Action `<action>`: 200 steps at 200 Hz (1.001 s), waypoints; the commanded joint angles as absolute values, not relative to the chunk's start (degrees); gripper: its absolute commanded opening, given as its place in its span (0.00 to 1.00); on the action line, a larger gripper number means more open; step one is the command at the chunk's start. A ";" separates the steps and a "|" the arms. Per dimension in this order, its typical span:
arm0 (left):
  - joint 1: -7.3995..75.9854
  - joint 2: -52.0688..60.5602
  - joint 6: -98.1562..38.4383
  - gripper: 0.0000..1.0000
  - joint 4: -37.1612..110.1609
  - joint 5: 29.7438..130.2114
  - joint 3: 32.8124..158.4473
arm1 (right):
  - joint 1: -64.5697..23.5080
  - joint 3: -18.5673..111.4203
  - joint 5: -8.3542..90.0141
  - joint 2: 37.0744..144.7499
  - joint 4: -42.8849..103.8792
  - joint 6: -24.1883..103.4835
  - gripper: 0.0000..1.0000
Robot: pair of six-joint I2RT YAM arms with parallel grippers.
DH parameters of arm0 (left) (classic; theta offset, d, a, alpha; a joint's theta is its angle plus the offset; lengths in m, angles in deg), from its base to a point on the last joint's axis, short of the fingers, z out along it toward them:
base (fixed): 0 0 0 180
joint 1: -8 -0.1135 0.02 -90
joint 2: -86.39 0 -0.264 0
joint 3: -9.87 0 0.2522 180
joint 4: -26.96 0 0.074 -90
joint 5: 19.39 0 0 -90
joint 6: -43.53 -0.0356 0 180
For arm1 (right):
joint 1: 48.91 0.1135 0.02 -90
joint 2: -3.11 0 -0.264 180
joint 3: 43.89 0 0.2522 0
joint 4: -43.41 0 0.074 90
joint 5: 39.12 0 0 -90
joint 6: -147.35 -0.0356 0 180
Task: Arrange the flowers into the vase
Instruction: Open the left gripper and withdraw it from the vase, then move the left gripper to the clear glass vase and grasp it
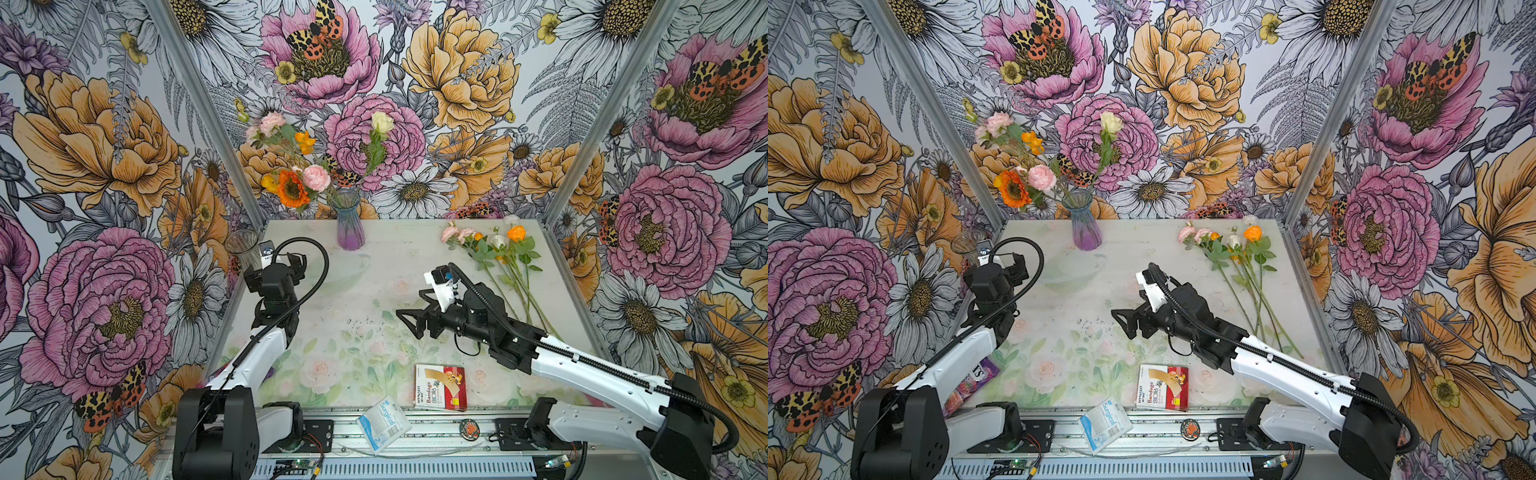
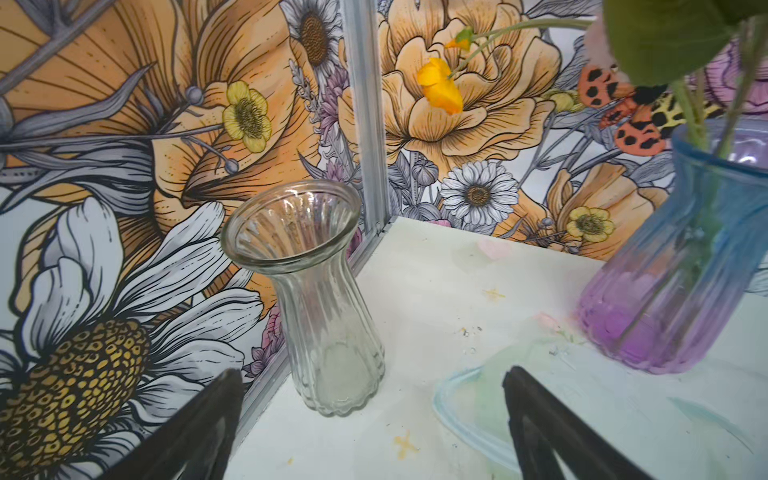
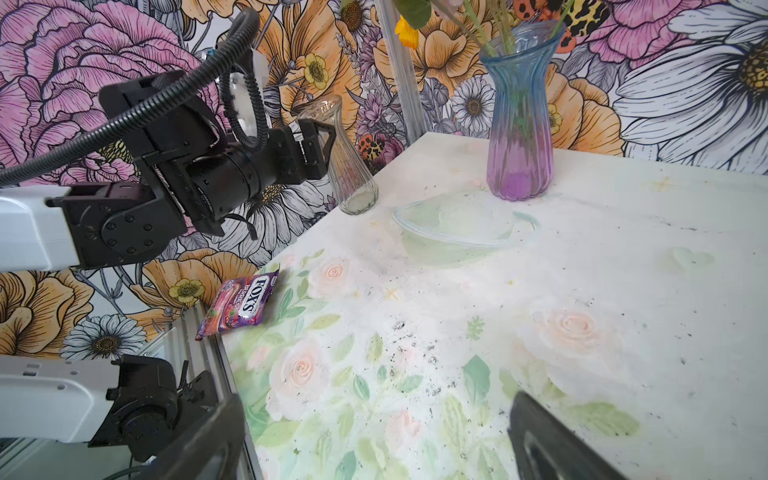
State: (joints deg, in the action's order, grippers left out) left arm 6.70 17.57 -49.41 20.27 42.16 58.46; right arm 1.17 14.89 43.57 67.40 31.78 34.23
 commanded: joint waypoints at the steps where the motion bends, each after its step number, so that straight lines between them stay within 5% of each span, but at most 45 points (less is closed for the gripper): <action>1: 3.31 15.14 -48.40 0.99 13.02 44.31 57.12 | 1.43 16.54 43.53 68.53 33.16 35.01 0.99; 200: -7.10 -10.97 -53.96 0.99 -16.05 58.21 61.35 | 0.98 19.18 41.31 79.66 40.32 37.81 0.99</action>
State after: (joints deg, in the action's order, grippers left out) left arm -6.48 -9.29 -52.73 -9.85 54.79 58.79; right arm 1.15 17.73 42.02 78.40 38.58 37.67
